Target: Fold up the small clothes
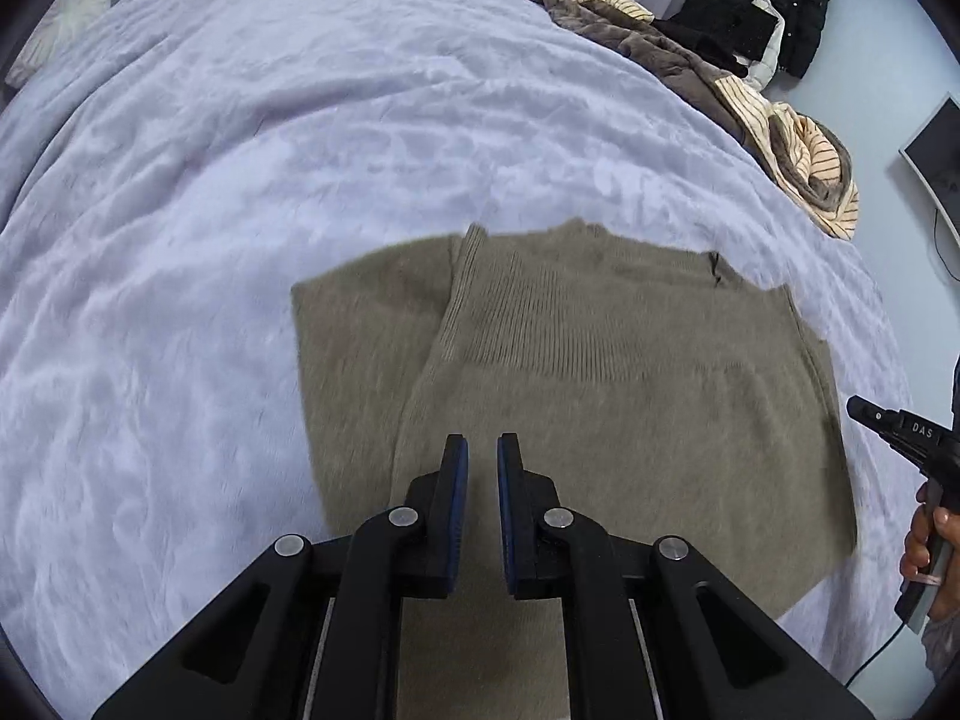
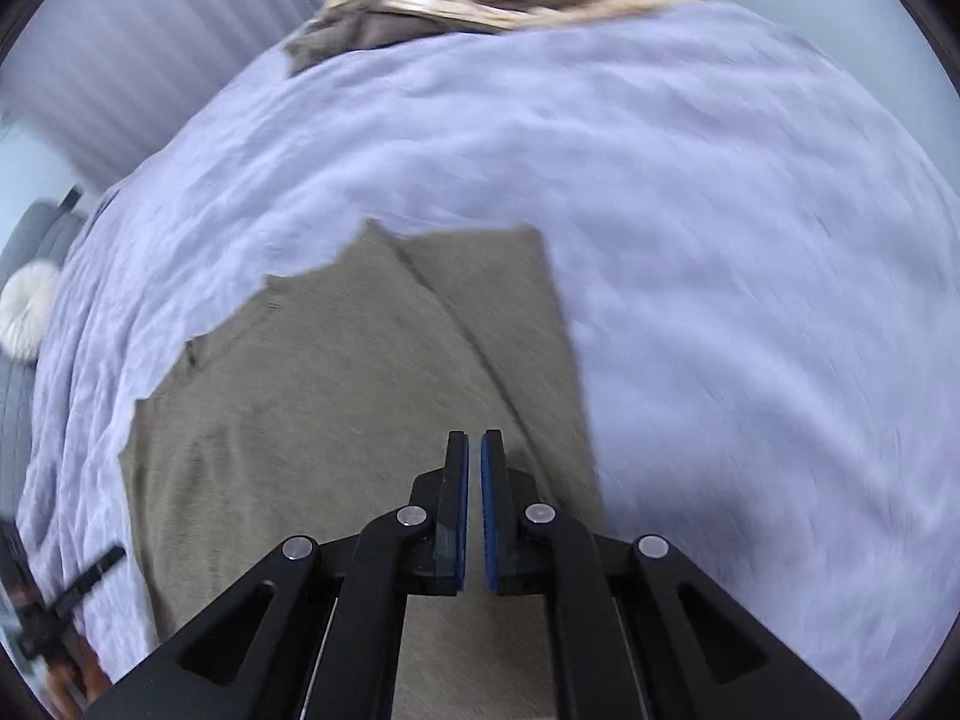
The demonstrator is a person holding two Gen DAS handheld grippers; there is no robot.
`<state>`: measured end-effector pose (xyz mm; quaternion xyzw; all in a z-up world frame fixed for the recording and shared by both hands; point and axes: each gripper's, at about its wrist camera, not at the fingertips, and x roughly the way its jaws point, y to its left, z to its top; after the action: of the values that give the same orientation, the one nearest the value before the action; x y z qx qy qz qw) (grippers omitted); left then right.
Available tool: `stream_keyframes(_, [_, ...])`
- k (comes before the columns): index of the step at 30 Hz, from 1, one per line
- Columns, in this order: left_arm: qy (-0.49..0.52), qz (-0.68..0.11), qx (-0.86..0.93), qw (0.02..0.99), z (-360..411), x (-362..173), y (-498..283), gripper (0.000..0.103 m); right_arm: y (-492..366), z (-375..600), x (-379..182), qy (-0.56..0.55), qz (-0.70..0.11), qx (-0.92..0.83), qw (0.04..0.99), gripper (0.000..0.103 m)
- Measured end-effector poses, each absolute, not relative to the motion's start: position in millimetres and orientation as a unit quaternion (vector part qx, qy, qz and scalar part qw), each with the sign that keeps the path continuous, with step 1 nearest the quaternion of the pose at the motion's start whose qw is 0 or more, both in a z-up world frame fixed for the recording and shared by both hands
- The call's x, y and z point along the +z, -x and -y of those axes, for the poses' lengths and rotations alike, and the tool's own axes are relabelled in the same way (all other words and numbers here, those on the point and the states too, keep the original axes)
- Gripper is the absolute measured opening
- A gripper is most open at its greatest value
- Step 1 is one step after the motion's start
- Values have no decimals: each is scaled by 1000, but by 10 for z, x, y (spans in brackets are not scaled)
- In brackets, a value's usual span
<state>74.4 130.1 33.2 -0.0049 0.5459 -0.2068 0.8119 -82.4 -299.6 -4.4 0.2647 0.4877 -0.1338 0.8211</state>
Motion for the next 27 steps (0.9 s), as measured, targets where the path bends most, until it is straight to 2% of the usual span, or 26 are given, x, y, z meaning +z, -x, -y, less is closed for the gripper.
stream_keyframes(5, [-7,-561,-159,812,-1058,-24,-1210,11,314,2969,-314,-260,-508,-128,811,4])
stream_keyframes(9, [24,-566,-165,808,-1208,-211,-1267,11,351,3044,-609,-280,-509,-121,805,0])
stream_keyframes(16, [-1,-573,-153,805,-1236,-67,-1141,11,447,3095,-470,-273,-509,-139,804,0])
stream_keyframes(17, [-8,-574,-150,805,-1235,-59,-1102,11,486,3102,-437,-272,-509,-150,803,5])
stream_keyframes(18, [-14,-577,-147,803,-1222,-58,-1074,11,535,3096,-407,-272,-511,-161,799,6])
stream_keyframes(27, [-34,-586,-148,796,-1226,-35,-811,11,997,2781,-222,-233,-521,-162,805,6])
